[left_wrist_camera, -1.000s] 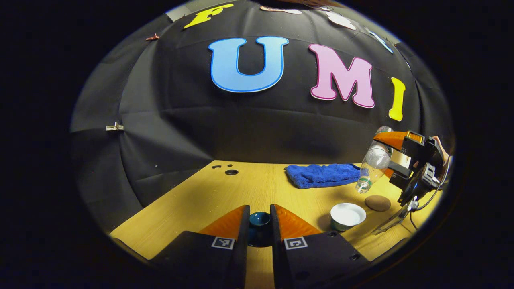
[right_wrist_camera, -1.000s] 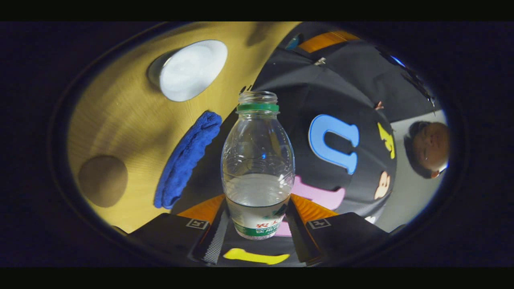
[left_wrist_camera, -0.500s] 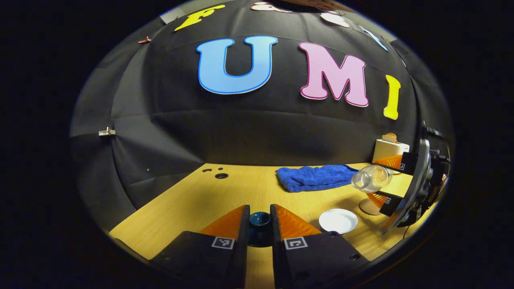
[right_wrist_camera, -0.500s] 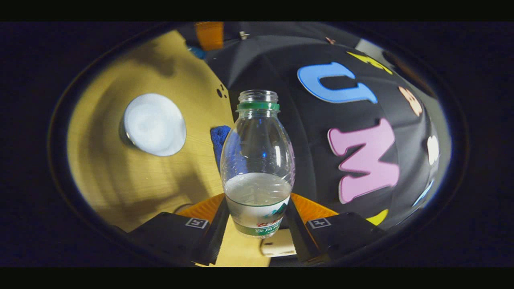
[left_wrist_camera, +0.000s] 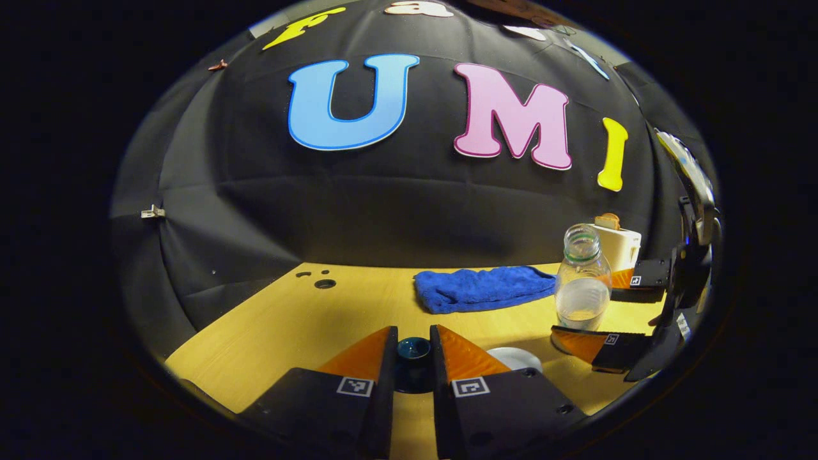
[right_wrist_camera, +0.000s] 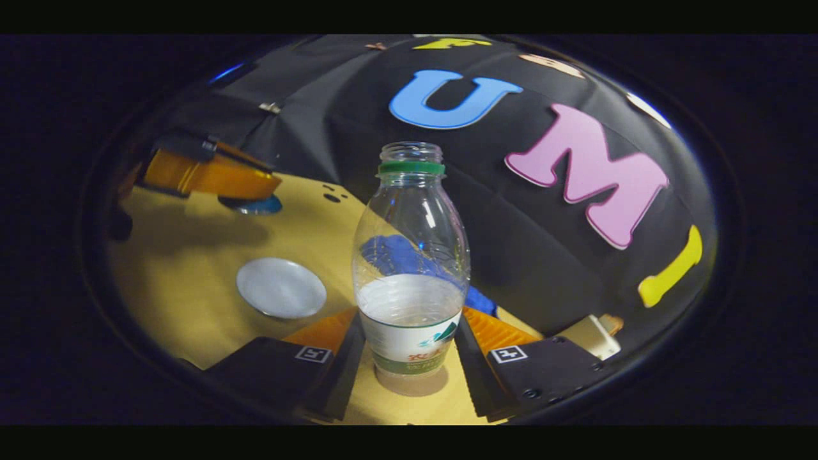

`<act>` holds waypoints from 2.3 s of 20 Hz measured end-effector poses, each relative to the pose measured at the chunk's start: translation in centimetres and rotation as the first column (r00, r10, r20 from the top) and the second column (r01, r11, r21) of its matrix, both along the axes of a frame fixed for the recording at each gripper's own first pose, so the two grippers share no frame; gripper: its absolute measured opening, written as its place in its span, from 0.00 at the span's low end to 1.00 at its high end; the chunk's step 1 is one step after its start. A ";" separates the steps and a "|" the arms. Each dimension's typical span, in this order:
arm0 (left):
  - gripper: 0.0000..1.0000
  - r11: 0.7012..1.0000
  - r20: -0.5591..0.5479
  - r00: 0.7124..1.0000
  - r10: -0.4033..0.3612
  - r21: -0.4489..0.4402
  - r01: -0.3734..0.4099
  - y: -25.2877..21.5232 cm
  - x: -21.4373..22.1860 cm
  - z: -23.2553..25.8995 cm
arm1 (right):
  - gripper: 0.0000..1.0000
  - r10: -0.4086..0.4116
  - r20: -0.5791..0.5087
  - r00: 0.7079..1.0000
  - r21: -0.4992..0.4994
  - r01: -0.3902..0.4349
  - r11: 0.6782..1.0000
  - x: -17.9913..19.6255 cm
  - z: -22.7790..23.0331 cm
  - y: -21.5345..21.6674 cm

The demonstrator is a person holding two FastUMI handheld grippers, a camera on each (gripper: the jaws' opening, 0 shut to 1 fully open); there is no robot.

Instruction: Open the teacup lid with one hand, grasp the water bottle and pour water into the teacup with the other hand; after pouring, place the water bottle on the coaster and then close the teacup lid.

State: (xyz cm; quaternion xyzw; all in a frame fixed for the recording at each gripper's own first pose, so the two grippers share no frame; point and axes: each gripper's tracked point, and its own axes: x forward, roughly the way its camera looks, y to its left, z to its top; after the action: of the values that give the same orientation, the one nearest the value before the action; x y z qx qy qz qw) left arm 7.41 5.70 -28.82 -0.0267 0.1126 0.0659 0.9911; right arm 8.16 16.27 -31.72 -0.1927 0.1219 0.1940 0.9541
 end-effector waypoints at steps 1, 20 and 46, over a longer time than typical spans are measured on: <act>0.27 1.000 0.003 1.000 -0.010 0.001 0.010 -0.5 0.2 0.1 | 0.75 -0.004 -0.014 1.000 0.055 0.005 0.998 0.0 0.4 0.0; 0.27 0.997 -0.012 0.997 -0.072 0.002 0.072 -4.0 0.5 0.0 | 0.76 -0.158 -0.155 0.975 0.379 0.206 0.902 2.2 -1.9 -8.0; 0.30 0.989 -0.038 0.989 -0.142 -0.037 0.141 -8.7 2.2 -2.9 | 0.98 -0.192 -0.297 0.935 0.397 0.304 0.866 -3.6 -3.8 -11.7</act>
State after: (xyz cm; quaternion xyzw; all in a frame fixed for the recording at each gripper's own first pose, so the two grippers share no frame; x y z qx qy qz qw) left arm 9.57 -2.95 -31.71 -0.0342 0.1354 -0.0060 0.9902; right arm 4.58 4.57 -35.51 0.0694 0.2171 0.1135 0.9670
